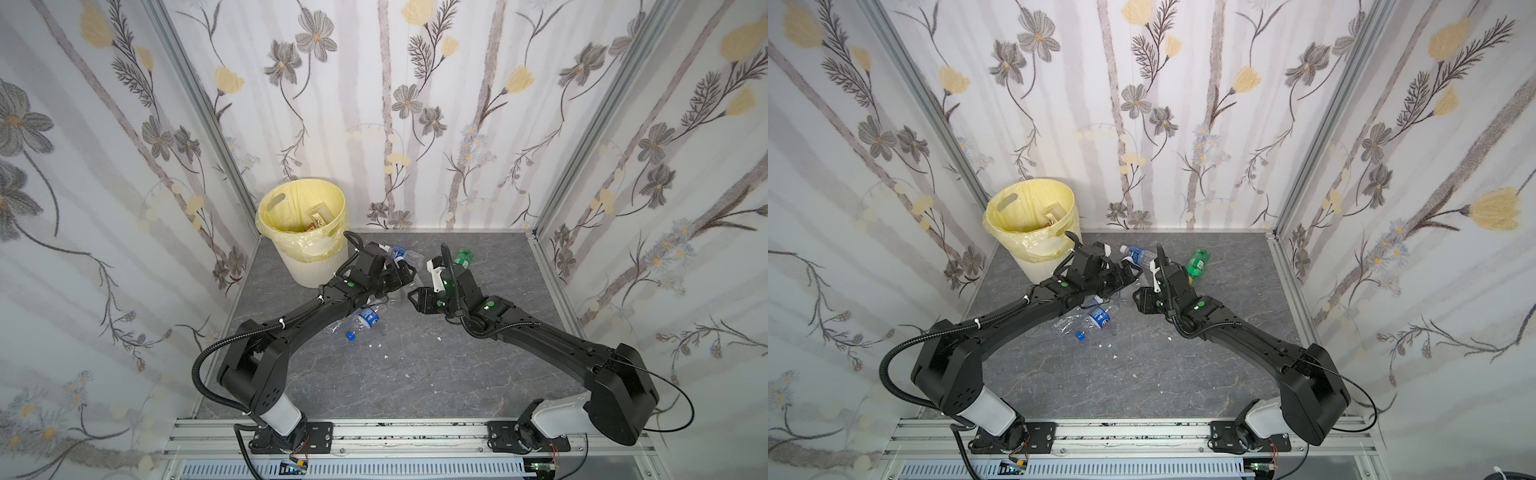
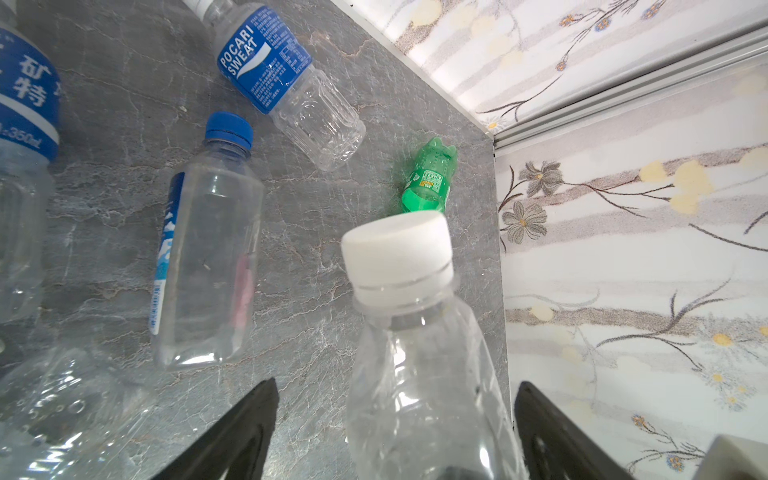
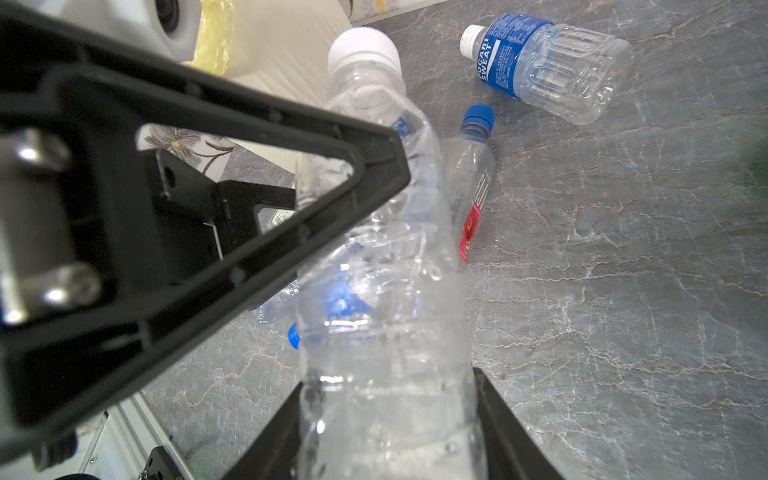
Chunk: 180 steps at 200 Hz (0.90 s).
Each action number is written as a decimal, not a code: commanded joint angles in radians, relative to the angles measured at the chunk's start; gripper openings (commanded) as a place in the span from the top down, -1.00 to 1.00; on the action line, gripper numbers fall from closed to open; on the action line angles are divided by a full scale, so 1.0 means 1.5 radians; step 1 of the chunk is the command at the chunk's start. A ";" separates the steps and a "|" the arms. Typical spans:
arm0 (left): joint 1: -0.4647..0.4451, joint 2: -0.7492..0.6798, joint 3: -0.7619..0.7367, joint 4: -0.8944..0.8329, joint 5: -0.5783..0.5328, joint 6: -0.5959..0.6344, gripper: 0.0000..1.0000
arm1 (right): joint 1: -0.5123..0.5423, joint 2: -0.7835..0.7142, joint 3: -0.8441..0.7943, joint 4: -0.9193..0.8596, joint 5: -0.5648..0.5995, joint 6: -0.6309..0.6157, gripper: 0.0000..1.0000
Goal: Throw the plastic bottles in the bin
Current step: 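Lift the clear bottle with the right gripper while the left gripper grasps its cap, then carry the clear bottle over the bin with the left gripper while the right withdraws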
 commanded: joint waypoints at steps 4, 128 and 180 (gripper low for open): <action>0.003 0.006 0.015 0.021 -0.003 -0.015 -0.73 | 0.001 0.001 0.012 0.036 -0.007 0.005 -0.04; 0.010 0.015 0.038 0.023 0.023 -0.013 -0.19 | 0.002 0.013 0.028 0.062 -0.017 0.020 -0.11; 0.014 -0.002 0.033 0.019 0.022 0.000 0.01 | 0.003 0.013 0.038 0.057 -0.018 0.019 -0.28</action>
